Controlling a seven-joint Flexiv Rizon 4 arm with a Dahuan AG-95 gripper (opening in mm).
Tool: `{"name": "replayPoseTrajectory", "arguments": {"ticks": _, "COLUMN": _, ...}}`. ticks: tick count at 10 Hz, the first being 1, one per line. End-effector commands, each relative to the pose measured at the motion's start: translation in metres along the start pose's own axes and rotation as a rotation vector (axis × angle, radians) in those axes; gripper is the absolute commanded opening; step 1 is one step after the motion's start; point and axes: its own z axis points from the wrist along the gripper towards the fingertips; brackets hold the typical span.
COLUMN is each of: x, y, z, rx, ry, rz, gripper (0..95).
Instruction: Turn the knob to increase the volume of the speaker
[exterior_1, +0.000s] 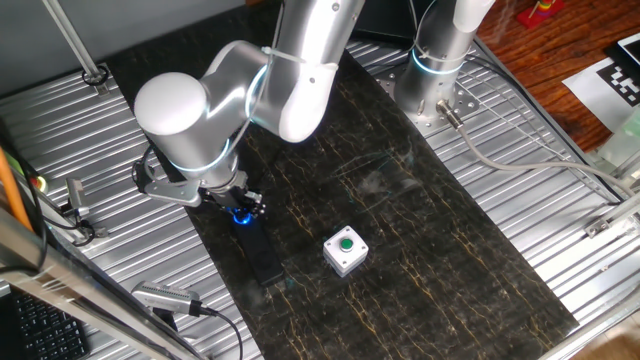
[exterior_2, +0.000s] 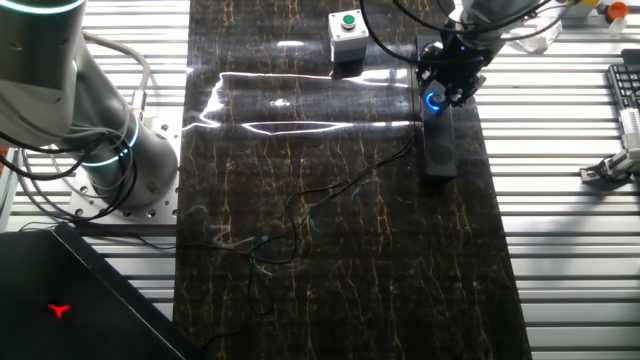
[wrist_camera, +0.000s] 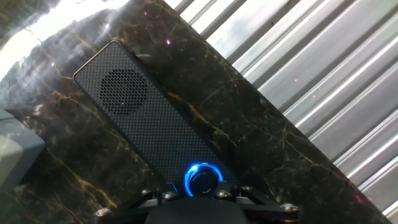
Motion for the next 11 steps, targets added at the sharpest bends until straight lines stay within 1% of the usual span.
{"name": "replayPoseTrajectory", "arguments": {"ticks": 1, "x": 0.0008, "y": 0.0005, "z": 0.0000, "rx": 0.010, "ry": -0.001, "rz": -0.005, "gripper": 38.0}}
{"name": "replayPoseTrajectory", "arguments": {"ticks": 4, "x": 0.0003, "y": 0.0007, "z": 0.0003, "rx": 0.023, "ry": 0.002, "rz": -0.025, "gripper": 38.0}}
{"name": "replayPoseTrajectory", "arguments": {"ticks": 7, "x": -0.0001, "y": 0.0010, "z": 0.0004, "rx": 0.039, "ry": -0.012, "rz": -0.034, "gripper": 38.0}}
{"name": "replayPoseTrajectory", "arguments": {"ticks": 11, "x": -0.0004, "y": 0.0015, "z": -0.0005, "rx": 0.048, "ry": -0.021, "rz": -0.035, "gripper": 38.0}}
